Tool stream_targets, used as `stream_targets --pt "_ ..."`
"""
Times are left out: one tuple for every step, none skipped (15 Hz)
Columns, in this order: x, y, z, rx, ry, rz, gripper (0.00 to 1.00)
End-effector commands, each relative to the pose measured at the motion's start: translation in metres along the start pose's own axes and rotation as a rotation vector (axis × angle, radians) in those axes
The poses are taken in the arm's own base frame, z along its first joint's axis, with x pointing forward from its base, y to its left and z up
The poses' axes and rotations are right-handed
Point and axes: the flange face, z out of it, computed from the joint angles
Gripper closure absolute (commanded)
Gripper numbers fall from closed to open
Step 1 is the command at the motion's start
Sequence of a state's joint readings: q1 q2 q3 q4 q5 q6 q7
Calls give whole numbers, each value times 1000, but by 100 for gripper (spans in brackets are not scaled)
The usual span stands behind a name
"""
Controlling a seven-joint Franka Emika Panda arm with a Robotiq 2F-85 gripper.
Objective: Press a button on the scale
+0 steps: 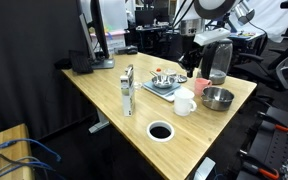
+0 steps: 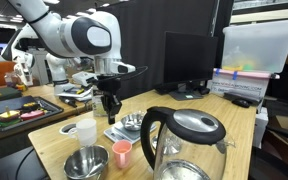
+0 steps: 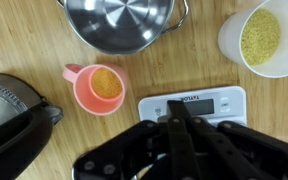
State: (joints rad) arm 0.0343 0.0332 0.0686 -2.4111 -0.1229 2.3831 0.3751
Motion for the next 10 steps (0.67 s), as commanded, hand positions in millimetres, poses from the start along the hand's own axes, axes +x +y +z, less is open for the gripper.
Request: stream_targets --pt "0 0 -1 0 0 -1 99" --pt "0 0 -2 0 1 -1 99" --pt "0 0 -1 0 1 -1 99" --pt "0 0 -2 0 1 -1 99" --pt "0 0 -2 0 1 -1 99" --pt "0 0 -2 0 1 -1 100" --pt "3 1 -2 5 18 6 100" --pt "5 2 -2 3 15 17 100" --pt "7 5 -3 4 31 12 100" --pt "8 7 -4 9 36 10 100"
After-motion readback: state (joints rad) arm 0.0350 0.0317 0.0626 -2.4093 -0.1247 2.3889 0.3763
